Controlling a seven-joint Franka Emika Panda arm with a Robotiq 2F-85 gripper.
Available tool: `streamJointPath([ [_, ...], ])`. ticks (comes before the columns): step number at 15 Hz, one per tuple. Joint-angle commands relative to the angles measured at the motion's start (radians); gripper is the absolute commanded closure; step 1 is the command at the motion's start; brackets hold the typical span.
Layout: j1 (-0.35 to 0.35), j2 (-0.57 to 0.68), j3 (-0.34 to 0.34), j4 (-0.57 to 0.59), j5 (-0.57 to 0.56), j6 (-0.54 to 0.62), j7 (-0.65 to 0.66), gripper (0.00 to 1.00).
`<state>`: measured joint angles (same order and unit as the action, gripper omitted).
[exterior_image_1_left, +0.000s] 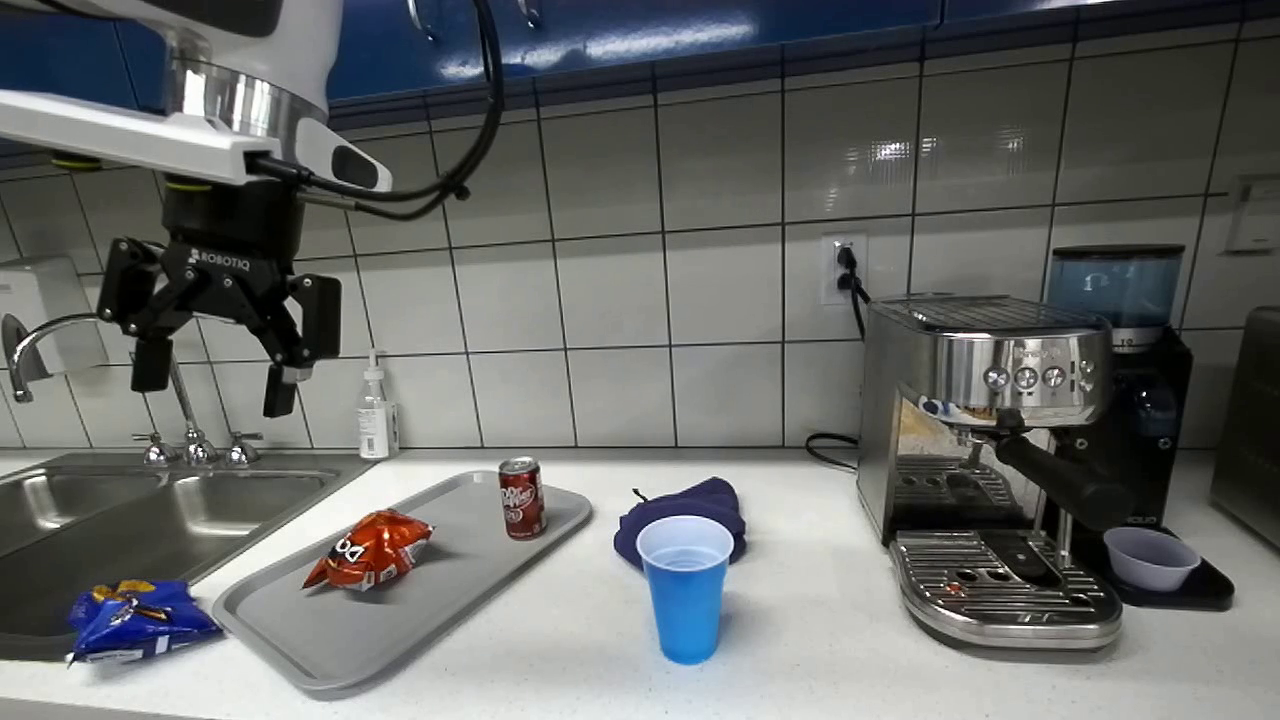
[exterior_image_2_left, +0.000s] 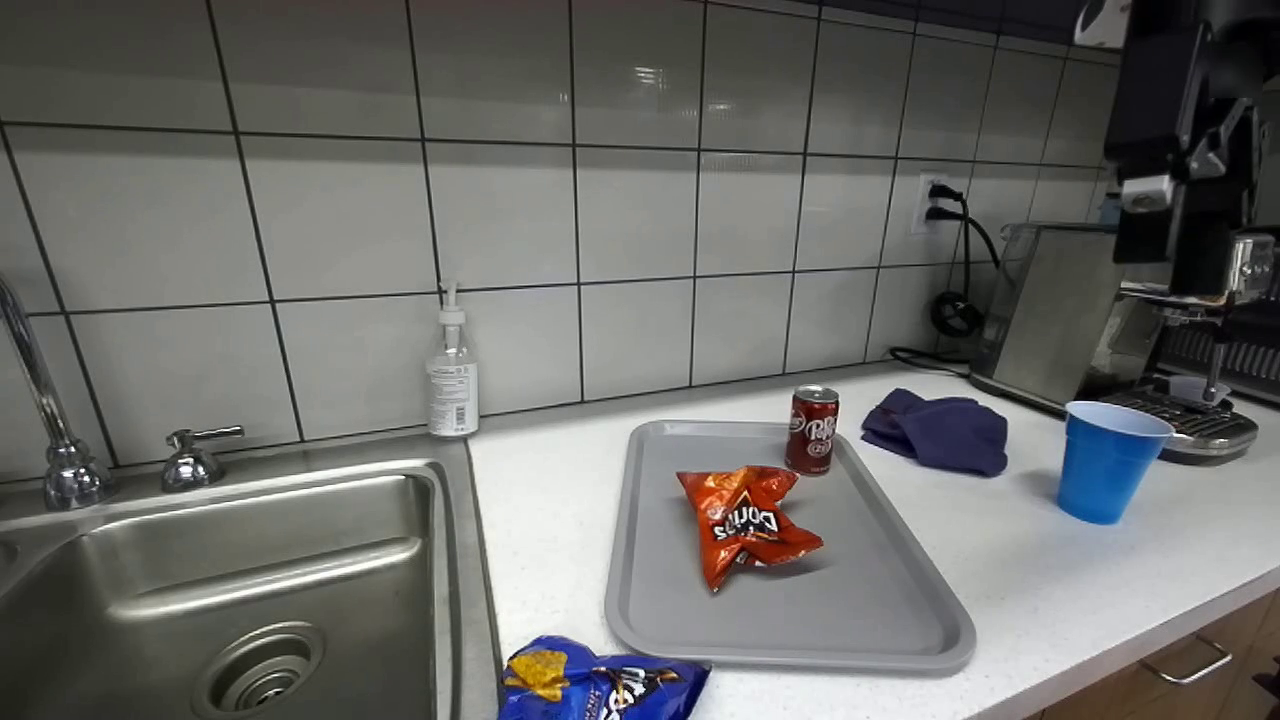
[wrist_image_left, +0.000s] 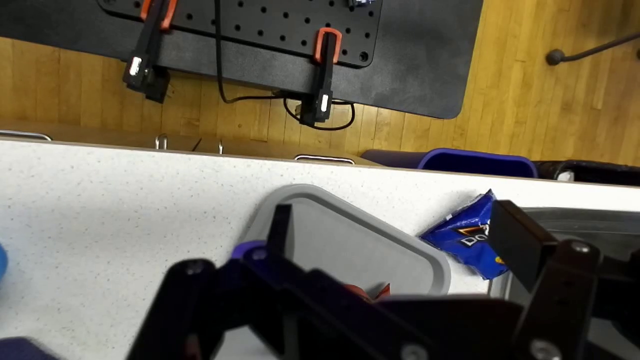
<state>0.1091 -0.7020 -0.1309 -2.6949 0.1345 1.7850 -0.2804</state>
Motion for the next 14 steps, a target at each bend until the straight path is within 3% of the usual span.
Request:
streamJointPath([
  [1, -0.009, 0.027, 0.04, -0.018, 0.046, 0.079, 0.037, 0.0],
  [14, 0.045, 0.307, 0.135, -0.038, 0.231, 0.527, 0.149, 0.0],
])
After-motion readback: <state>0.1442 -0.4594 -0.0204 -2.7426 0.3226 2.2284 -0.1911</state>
